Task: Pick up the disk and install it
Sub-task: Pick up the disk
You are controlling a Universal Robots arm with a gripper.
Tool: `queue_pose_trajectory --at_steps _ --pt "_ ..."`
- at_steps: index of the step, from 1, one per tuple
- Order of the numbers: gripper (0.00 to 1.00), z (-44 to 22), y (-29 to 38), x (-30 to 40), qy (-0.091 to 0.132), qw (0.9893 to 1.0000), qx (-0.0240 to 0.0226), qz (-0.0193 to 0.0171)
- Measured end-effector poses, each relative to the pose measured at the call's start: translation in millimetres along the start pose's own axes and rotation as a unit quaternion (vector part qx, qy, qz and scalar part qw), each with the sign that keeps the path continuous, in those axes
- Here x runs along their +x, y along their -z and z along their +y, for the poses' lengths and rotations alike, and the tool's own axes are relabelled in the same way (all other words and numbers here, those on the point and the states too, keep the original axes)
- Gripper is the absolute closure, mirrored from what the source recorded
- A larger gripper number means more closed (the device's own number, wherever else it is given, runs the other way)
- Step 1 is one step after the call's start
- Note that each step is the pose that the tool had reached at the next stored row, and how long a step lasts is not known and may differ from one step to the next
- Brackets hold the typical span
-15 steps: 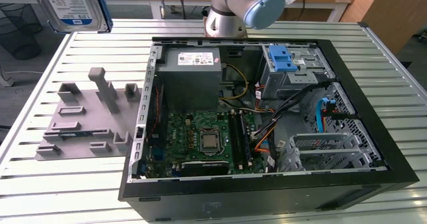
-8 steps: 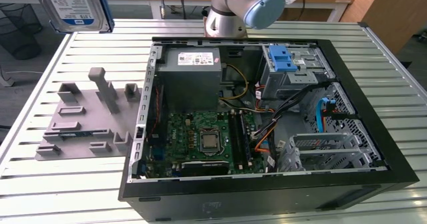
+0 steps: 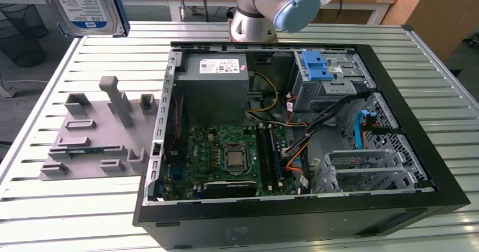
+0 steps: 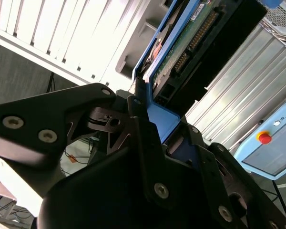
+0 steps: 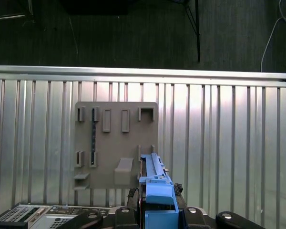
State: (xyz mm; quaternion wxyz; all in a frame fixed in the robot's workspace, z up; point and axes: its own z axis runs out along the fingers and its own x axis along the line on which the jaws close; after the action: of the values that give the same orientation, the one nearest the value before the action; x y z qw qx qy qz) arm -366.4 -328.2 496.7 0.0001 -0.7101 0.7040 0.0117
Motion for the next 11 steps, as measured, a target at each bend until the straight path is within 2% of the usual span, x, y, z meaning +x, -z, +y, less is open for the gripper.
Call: queue_pose_trajectory --at_steps 11 --pt "0.64 -4.2 0.0 0.1 0.0 1.0 0.0 0.0"
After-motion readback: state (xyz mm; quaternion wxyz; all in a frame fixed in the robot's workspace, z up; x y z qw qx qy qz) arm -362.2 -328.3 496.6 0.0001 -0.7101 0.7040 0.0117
